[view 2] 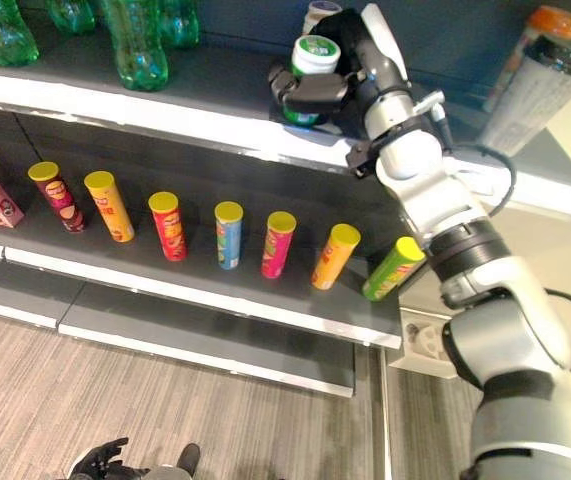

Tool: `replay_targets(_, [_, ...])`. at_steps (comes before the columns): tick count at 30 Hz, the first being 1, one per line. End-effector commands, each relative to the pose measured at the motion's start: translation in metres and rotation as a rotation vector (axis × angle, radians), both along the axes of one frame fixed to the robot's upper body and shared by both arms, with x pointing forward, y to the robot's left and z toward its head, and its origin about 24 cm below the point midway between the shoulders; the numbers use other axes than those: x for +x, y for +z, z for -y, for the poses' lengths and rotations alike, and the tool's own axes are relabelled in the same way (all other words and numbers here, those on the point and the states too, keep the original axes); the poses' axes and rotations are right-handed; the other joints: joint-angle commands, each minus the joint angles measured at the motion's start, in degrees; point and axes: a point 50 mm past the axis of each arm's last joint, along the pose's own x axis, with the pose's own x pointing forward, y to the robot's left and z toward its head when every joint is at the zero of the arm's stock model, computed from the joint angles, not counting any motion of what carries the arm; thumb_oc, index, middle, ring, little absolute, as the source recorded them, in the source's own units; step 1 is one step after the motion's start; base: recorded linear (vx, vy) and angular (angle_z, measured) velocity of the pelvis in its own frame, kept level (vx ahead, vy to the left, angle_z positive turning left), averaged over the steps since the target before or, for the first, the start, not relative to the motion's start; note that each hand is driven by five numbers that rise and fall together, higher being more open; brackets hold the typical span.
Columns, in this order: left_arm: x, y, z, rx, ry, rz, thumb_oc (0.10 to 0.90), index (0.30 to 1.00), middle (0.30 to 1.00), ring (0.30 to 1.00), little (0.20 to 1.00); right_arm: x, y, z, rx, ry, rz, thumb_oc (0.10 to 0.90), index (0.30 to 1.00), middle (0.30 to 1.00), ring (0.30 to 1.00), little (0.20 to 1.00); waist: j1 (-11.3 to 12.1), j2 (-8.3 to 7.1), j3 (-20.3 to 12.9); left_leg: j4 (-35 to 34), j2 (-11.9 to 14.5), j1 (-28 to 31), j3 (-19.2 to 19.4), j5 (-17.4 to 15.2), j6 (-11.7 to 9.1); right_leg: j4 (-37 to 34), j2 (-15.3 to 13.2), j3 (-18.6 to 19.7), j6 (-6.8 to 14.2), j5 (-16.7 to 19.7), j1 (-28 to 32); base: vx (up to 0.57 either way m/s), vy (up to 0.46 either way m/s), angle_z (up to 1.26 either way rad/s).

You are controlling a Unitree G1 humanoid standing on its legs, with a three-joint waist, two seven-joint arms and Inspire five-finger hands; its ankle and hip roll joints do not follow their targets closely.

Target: Put the goods on the table back onto the shelves and tidy them up.

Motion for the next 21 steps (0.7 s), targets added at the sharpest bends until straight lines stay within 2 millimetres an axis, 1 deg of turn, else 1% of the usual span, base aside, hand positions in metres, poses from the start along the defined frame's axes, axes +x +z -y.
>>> replay_targets(1, [0.0034, 0.0026, -0.0098, 0.068, -0.083, -0.01, 0.8, 0.9, 0.9, 0.9, 0.9, -0.0143, 0.0653, -0.0008, -0.025, -0.028, 0.211, 0.4, 0.3, 0.3, 0.3, 0.3, 0.69, -2.22, -3.28, 0.1, 0.16, 1.06, 4.43, -4.85, 0.27, 0.41, -5.14, -2.83, 4.96, 1.3, -0.16, 0.0, 0.0, 0.0])
replay_targets(3, [0.0019, 0.0018, -0.0092, 0.067, -0.083, -0.018, 0.8, 0.9, 0.9, 0.9, 0.9, -0.0136, 0.0633, -0.0053, -0.028, -0.009, 0.201, 0.4, 0.3, 0.3, 0.3, 0.3, 0.47, -2.37, -3.37, 0.1, 0.11, 1.26, 4.77, -5.08, 0.28, 0.41, -5.16, -2.67, 4.93, 1.34, -0.14, 0.0, 0.0, 0.0])
replay_targets(7, [0.0021, 0.0024, -0.0098, 0.068, -0.08, -0.015, 0.8, 0.9, 0.9, 0.9, 0.9, -0.0132, 0.062, -0.0076, -0.025, 0.004, 0.193, 0.4, 0.3, 0.3, 0.3, 0.3, 0.33, -2.5, -3.43, 0.1, 0.22, 1.42, 5.04, -5.25, 0.3, 0.41, -5.05, -2.4, 4.89, 1.27, -0.26, 0.0, 0.0, 0.0])
replay_targets(8, [0.0025, 0.0024, -0.0096, 0.066, -0.08, -0.014, 0.8, 0.9, 0.9, 0.9, 0.9, -0.0125, 0.0608, -0.0074, -0.022, 0.005, 0.188, 0.576, 0.564, 0.564, 0.564, 0.564, 0.33, -2.52, -3.42, 0.1, 0.23, 1.47, 5.13, -5.26, 0.3, 0.41, -5.05, -2.38, 4.89, 1.34, -0.27, 0.0, 0.0, 0.0])
replay_targets(9, [0.0022, 0.0023, -0.0095, 0.067, -0.081, -0.015, 0.8, 0.9, 0.9, 0.9, 0.9, -0.0123, 0.0604, -0.0066, -0.019, 0.002, 0.187, 0.8, 0.9, 0.9, 0.9, 0.9, 0.31, -2.51, -3.43, 0.1, 0.23, 1.52, 5.21, -5.29, 0.29, 0.41, -5.04, -2.32, 4.9, 1.3, -0.26, 0.0, 0.0, 0.0])
replay_targets(18, [-0.0008, 0.0013, -0.0104, 0.076, -0.084, -0.03, 0.8, 0.9, 0.9, 0.9, 0.9, -0.0105, 0.0588, -0.0074, 0.007, 0.007, 0.179, 0.8, 0.9, 0.9, 0.9, 0.9, 0.25, -2.56, -3.36, 0.1, 0.31, 1.76, 5.67, -5.42, 0.28, 0.41, -5.14, -1.98, 4.97, 1.5, -0.3, 0.0, 0.0, 0.0])
replay_targets(21, [0.0008, 0.0017, -0.0095, 0.073, -0.09, -0.024, 0.8, 0.9, 0.9, 0.9, 0.9, -0.0108, 0.0582, -0.0106, 0.017, 0.022, 0.178, 0.8, 0.9, 0.9, 0.9, 0.9, 0.13, -2.46, -3.36, 0.1, 0.26, 1.81, 5.86, -5.45, 0.32, 0.41, -5.23, -1.98, 5.0, 1.64, -0.27, 0.0, 0.0, 0.0])
